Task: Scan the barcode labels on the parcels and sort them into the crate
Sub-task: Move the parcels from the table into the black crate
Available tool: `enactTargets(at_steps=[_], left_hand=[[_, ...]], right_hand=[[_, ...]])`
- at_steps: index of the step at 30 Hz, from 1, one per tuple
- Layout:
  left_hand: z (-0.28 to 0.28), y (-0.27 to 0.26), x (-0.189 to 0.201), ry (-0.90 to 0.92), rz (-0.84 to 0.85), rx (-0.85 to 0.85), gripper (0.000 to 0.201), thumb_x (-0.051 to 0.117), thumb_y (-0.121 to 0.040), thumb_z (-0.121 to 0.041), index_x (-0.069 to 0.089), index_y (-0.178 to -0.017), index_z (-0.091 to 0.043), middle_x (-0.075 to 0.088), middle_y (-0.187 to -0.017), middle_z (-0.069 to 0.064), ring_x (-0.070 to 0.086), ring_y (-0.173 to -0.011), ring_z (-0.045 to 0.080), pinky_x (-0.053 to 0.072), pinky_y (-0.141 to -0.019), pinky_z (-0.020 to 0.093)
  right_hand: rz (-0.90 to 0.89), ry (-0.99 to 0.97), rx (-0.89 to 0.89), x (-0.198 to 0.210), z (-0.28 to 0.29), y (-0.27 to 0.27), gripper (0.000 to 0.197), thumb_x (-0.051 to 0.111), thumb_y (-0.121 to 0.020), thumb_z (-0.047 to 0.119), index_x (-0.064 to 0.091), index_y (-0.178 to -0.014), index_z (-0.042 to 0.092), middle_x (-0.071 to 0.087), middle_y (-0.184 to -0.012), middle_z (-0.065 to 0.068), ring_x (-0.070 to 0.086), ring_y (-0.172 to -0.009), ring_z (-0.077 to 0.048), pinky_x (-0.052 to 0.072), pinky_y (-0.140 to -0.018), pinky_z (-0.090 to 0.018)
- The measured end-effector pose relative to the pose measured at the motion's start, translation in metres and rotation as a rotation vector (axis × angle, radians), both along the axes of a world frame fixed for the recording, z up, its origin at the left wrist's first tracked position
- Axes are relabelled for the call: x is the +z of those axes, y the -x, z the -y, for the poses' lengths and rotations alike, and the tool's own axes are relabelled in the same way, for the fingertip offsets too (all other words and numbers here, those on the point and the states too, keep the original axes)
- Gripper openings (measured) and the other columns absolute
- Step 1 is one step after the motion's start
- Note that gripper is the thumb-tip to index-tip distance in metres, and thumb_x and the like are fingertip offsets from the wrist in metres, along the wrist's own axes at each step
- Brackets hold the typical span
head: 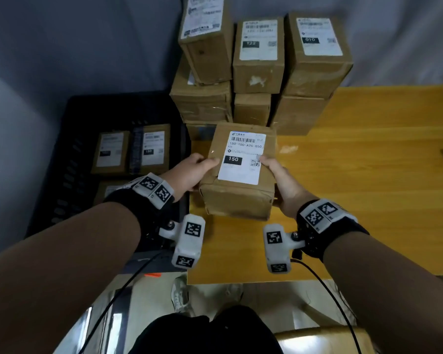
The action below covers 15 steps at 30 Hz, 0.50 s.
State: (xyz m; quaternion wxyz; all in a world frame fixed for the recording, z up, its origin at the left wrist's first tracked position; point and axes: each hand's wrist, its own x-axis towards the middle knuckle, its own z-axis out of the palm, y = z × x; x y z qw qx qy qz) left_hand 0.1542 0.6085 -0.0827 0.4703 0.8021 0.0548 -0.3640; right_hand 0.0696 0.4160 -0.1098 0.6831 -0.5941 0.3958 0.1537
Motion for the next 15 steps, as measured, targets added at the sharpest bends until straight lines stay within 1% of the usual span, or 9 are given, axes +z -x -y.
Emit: enactTargets(at_steps=[2,4,6,8,9,11,12,14,15], left_hand=[[-0.016,0.001,0.003,0.051,0.002,0.015,0.041,0.056,-0.09,-0.048,0.052,-0.119,-0.019,0.064,-0.113,0.004,0.063,-0.104,0.023,0.052,-0.094,0.046],[-0.032,-0.001,0.006,0.093,0.009,0.029,0.039,0.057,-0.091,-0.047,0.053,-0.118,-0.019,0.065,-0.115,0.005,0.064,-0.104,0.023,0.052,-0.094,0.046],[-0.051,-0.005,0.01,0.102,0.028,0.04,0.04,0.057,-0.09,-0.049,0.055,-0.116,-0.019,0.065,-0.116,0.004,0.063,-0.105,0.022,0.052,-0.094,0.044],[-0.07,-0.011,0.013,0.111,0.039,0.042,0.042,0.058,-0.087,-0.054,0.057,-0.114,-0.022,0.065,-0.116,0.001,0.063,-0.106,0.02,0.052,-0.093,0.042],[-0.079,-0.014,0.015,0.112,0.042,0.043,0.04,0.058,-0.087,-0.055,0.057,-0.112,-0.023,0.066,-0.115,0.0,0.063,-0.105,0.018,0.052,-0.091,0.039],[-0.097,-0.019,0.019,0.114,0.056,0.054,0.031,0.055,-0.091,-0.051,0.057,-0.109,-0.025,0.066,-0.111,-0.002,0.064,-0.101,0.015,0.052,-0.084,0.034],[-0.106,-0.022,0.02,0.102,0.075,0.054,0.03,0.054,-0.093,-0.048,0.056,-0.11,-0.024,0.066,-0.108,-0.003,0.064,-0.099,0.014,0.052,-0.083,0.033],[-0.125,-0.028,0.021,0.05,0.116,0.037,0.034,0.051,-0.095,-0.045,0.054,-0.118,-0.021,0.064,-0.108,-0.004,0.062,-0.1,0.015,0.052,-0.086,0.034],[-0.136,-0.032,0.019,0.025,0.131,0.03,0.037,0.05,-0.096,-0.044,0.054,-0.122,-0.017,0.063,-0.111,-0.002,0.061,-0.103,0.017,0.051,-0.09,0.037]], right_hand=[[0.04,0.027,-0.005,0.006,-0.012,-0.001,0.081,0.067,-0.063,0.069,0.05,-0.129,0.024,0.072,-0.109,-0.004,0.069,-0.087,-0.021,0.05,-0.058,-0.026],[0.083,0.035,-0.033,0.01,-0.025,-0.003,0.064,0.064,-0.077,0.06,0.047,-0.127,0.023,0.069,-0.108,-0.005,0.066,-0.089,-0.021,0.048,-0.063,-0.03],[0.125,0.032,-0.054,0.015,-0.04,-0.006,0.058,0.062,-0.084,0.053,0.042,-0.129,0.023,0.066,-0.106,-0.003,0.063,-0.089,-0.02,0.047,-0.065,-0.031],[0.164,0.031,-0.052,0.02,-0.057,-0.011,0.06,0.061,-0.086,0.05,0.038,-0.134,0.023,0.065,-0.106,-0.002,0.063,-0.087,-0.018,0.046,-0.062,-0.031],[0.179,0.032,-0.05,0.022,-0.067,-0.014,0.061,0.062,-0.087,0.048,0.036,-0.136,0.023,0.064,-0.108,-0.002,0.063,-0.087,-0.017,0.046,-0.062,-0.031],[0.201,0.029,-0.048,0.022,-0.086,-0.02,0.067,0.064,-0.086,0.048,0.033,-0.14,0.024,0.064,-0.114,-0.003,0.063,-0.091,-0.017,0.047,-0.065,-0.032],[0.209,0.034,-0.047,0.022,-0.096,-0.023,0.069,0.066,-0.085,0.047,0.032,-0.141,0.024,0.063,-0.116,-0.003,0.063,-0.094,-0.018,0.048,-0.068,-0.033],[0.225,0.045,-0.043,0.022,-0.117,-0.03,0.075,0.069,-0.083,0.044,0.028,-0.142,0.026,0.062,-0.118,-0.002,0.063,-0.097,-0.018,0.049,-0.071,-0.032],[0.231,0.044,-0.037,0.023,-0.127,-0.033,0.078,0.071,-0.082,0.043,0.026,-0.143,0.027,0.06,-0.119,-0.002,0.063,-0.098,-0.018,0.05,-0.071,-0.031]])
